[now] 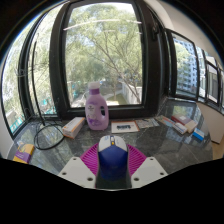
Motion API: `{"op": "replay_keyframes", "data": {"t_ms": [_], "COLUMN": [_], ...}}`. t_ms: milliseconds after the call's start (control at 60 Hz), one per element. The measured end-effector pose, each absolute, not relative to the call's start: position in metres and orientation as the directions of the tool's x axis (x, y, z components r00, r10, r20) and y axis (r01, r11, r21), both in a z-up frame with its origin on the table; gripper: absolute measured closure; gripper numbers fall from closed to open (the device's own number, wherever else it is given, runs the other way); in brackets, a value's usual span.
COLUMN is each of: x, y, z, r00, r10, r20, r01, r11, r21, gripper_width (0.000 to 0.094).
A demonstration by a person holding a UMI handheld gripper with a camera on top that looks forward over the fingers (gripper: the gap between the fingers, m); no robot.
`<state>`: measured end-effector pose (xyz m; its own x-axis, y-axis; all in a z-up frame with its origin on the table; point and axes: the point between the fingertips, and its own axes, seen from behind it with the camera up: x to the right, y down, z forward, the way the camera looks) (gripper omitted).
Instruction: Arrange mouse
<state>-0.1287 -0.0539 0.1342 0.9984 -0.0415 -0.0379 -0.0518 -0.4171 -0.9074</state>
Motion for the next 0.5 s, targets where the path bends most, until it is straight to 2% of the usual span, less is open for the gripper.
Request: {"op": "replay_keyframes", "data": {"t_ms": [83, 183, 333, 400, 450, 500], "x": [-0.101, -0.091, -0.096, -0.096, -0.096, -0.097], "y": [-0.056, -0.063, -0.068, -0.069, -0.071, -0.074], "z": [0.069, 0.019, -0.011, -0.012, -0.007, 0.002], "r00": [0.998, 0.999, 0.999, 1.0, 1.0, 1.0], "r10": [-0.061, -0.054, -0.024, -0.019, -0.011, -0.01], "r20": [0.0, -0.002, -0.029, -0.021, -0.005, -0.001], "r01": [-0.032, -0.033, -0.037, -0.028, -0.011, -0.007], "r11": [-0.514, -0.588, -0.631, -0.629, -0.628, -0.618], "r21": [-0.857, -0.808, -0.775, -0.777, -0.778, -0.786], "gripper_width": [0.0588, 0.0539, 0.0444, 0.0399, 0.0287, 0.0094]}}
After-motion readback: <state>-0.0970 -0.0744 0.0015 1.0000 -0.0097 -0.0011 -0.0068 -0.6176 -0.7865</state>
